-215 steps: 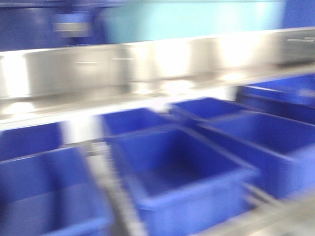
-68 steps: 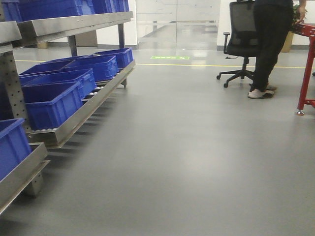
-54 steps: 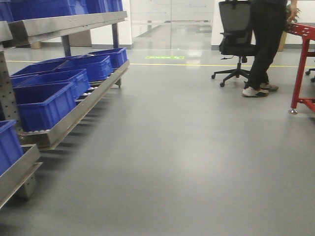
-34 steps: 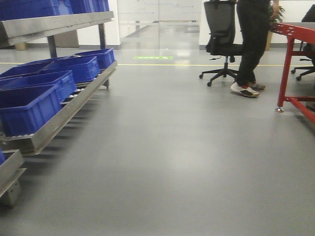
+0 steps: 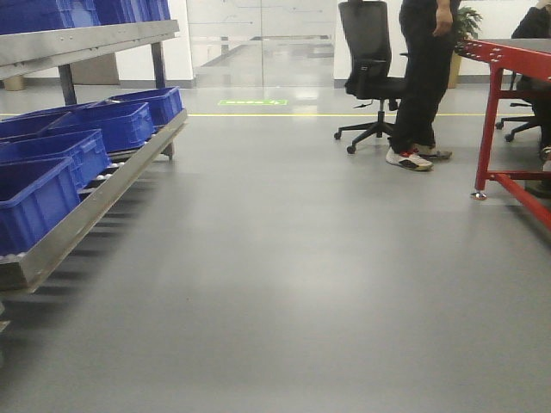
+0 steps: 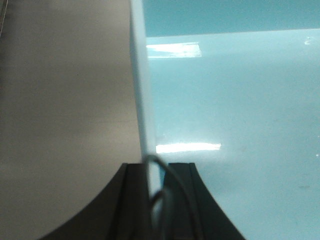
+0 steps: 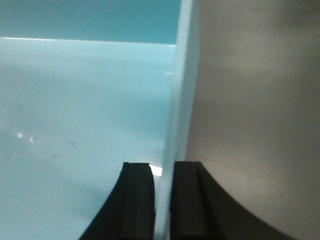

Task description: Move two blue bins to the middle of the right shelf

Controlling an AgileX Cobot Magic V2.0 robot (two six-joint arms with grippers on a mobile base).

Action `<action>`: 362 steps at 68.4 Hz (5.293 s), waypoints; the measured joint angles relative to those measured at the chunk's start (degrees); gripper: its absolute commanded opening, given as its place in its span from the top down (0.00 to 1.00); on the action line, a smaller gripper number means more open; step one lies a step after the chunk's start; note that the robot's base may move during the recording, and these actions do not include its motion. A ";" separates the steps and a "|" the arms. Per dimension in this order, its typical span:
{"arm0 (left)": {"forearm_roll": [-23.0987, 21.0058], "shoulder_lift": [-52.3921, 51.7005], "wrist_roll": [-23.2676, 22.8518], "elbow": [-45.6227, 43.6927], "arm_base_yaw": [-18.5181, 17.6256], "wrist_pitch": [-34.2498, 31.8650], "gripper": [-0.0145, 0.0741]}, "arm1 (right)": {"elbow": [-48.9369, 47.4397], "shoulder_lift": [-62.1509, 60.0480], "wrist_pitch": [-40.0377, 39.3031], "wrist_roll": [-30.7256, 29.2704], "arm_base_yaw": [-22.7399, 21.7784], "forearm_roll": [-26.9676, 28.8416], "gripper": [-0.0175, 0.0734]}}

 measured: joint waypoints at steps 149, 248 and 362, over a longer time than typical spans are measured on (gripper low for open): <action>-0.02 0.10 0.00 0.00 0.00 -0.15 0.96 | 0.00 0.00 -0.21 0.00 0.00 -0.11 0.97; 0.19 0.10 0.00 0.00 0.00 -0.15 0.96 | 0.00 0.00 -0.21 0.00 0.00 -0.11 0.97; 0.19 0.10 0.00 0.00 0.00 -0.04 0.96 | 0.00 0.00 -0.21 0.00 0.00 -0.11 0.97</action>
